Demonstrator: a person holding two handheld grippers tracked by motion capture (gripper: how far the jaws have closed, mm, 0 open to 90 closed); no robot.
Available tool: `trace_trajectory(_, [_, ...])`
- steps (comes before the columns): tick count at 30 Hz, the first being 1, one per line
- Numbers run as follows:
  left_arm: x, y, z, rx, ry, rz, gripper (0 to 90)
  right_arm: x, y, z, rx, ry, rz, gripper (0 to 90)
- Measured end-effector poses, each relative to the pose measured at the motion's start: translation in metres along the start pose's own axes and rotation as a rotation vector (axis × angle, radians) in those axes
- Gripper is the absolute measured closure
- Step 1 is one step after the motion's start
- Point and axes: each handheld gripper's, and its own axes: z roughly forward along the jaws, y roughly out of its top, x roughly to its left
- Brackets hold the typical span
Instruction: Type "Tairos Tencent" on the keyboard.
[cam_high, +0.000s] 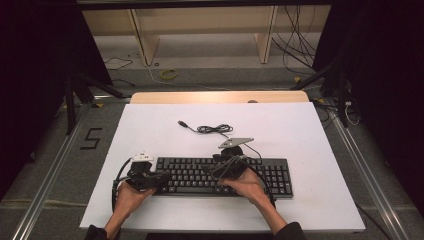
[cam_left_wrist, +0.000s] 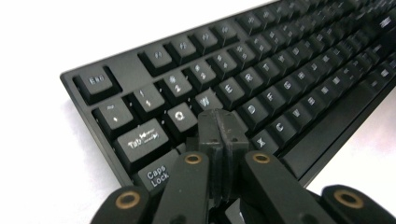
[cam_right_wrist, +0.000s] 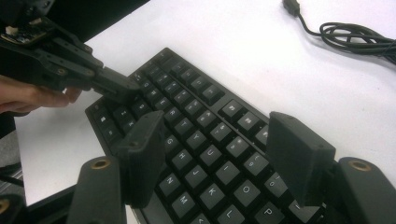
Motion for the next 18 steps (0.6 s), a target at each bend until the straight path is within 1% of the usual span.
trace_trajectory(1, [0.0000,-0.0001,0.0005,0.000,-0.005,-0.004,89.2,0.0000,0.0000,0.0001,0.001,0.000,0.001,38.3])
trace_trajectory(4, [-0.0008,0.0004,0.0011,0.004,-0.002,0.003,89.4,0.0003,-0.0001,-0.0001,0.002,0.001,0.004,38.5])
trace_trajectory(7, [-0.0002,0.0002,0.0010,0.001,-0.007,-0.003,89.4,0.0005,-0.0001,-0.0004,-0.001,0.001,0.001,38.7])
trace_trajectory(9, [-0.0006,0.0008,0.0001,-0.001,-0.002,-0.002,89.1,0.0005,-0.0001,-0.0007,-0.001,0.000,0.003,39.2])
trace_trajectory(12, [-0.0013,0.0021,-0.0033,-0.032,-0.014,-0.015,88.6,0.0005,-0.0002,-0.0008,-0.004,0.001,0.005,39.7])
trace_trajectory(14, [-0.0017,0.0027,-0.0054,-0.040,-0.013,-0.011,84.5,0.0001,-0.0002,-0.0007,-0.005,0.001,0.004,40.1])
trace_trajectory(16, [-0.0021,0.0028,-0.0063,-0.053,-0.018,-0.022,80.8,-0.0002,-0.0003,-0.0006,-0.006,0.001,0.004,41.3])
trace_trajectory(18, [-0.0027,0.0028,-0.0074,-0.063,-0.028,-0.023,78.0,-0.0003,-0.0008,-0.0007,-0.008,0.001,0.003,42.7])
